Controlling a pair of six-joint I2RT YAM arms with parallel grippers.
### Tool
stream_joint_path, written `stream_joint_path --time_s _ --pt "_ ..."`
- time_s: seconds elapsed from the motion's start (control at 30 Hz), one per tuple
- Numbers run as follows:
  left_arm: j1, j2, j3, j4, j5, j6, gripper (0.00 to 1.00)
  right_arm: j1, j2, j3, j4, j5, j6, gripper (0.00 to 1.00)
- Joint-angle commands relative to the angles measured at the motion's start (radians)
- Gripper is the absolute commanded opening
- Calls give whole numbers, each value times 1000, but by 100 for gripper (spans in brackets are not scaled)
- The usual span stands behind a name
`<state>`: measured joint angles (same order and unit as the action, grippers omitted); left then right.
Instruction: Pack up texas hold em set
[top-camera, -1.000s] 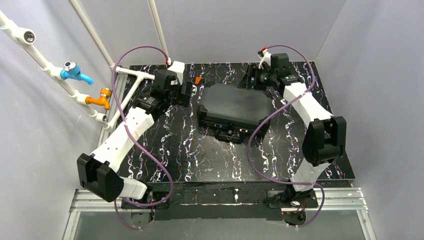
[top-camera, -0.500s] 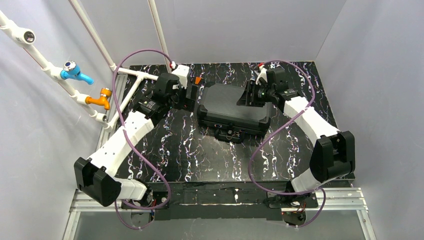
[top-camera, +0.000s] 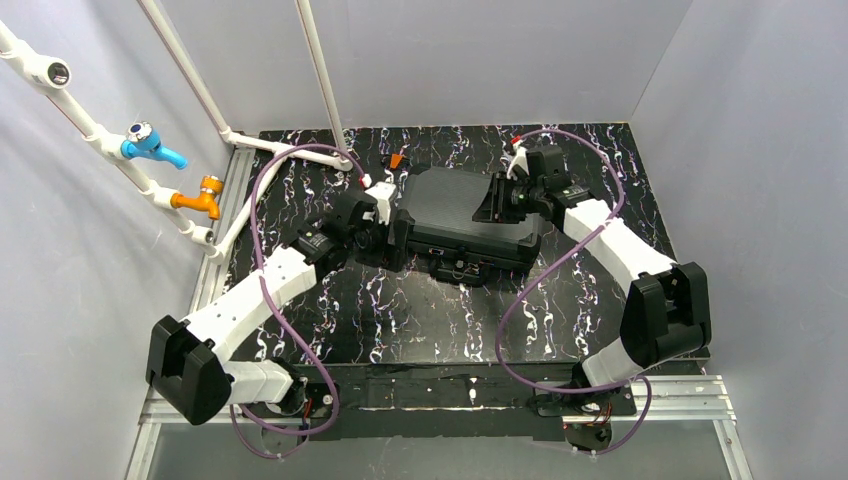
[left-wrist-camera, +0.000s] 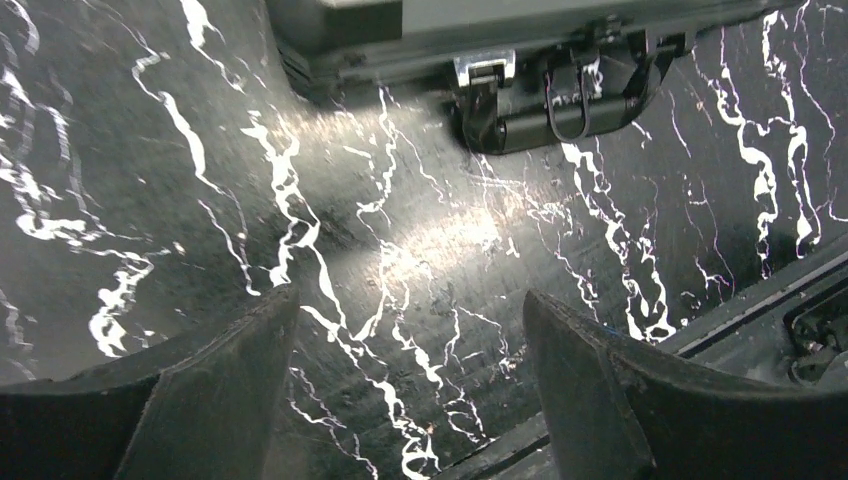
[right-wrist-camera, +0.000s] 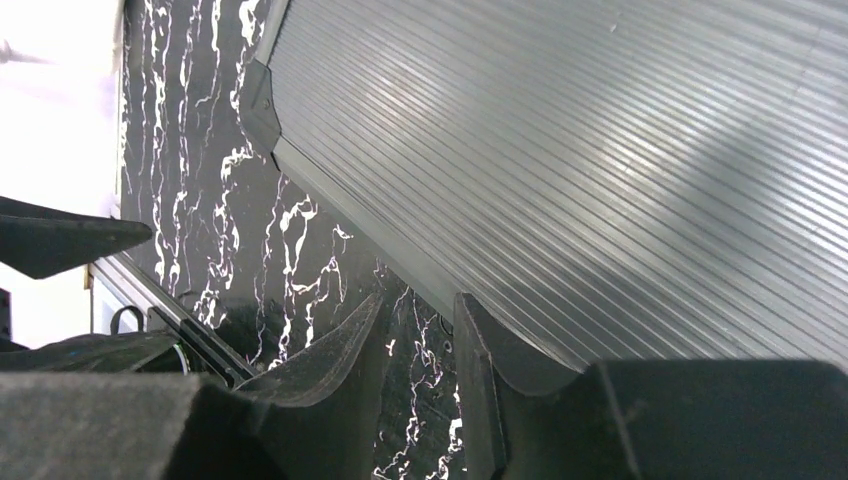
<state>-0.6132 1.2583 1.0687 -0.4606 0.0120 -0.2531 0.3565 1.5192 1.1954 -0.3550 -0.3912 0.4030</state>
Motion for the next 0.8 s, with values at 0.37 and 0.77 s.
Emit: stream_joint_path --time_s 0.37,0.77 --pt "-17 -40 -180 157 127 -156 76 51 -46 -49 88 14 54 39" --pt "-46 -54 -298 277 187 -203 76 72 -42 -42 79 35 51 39"
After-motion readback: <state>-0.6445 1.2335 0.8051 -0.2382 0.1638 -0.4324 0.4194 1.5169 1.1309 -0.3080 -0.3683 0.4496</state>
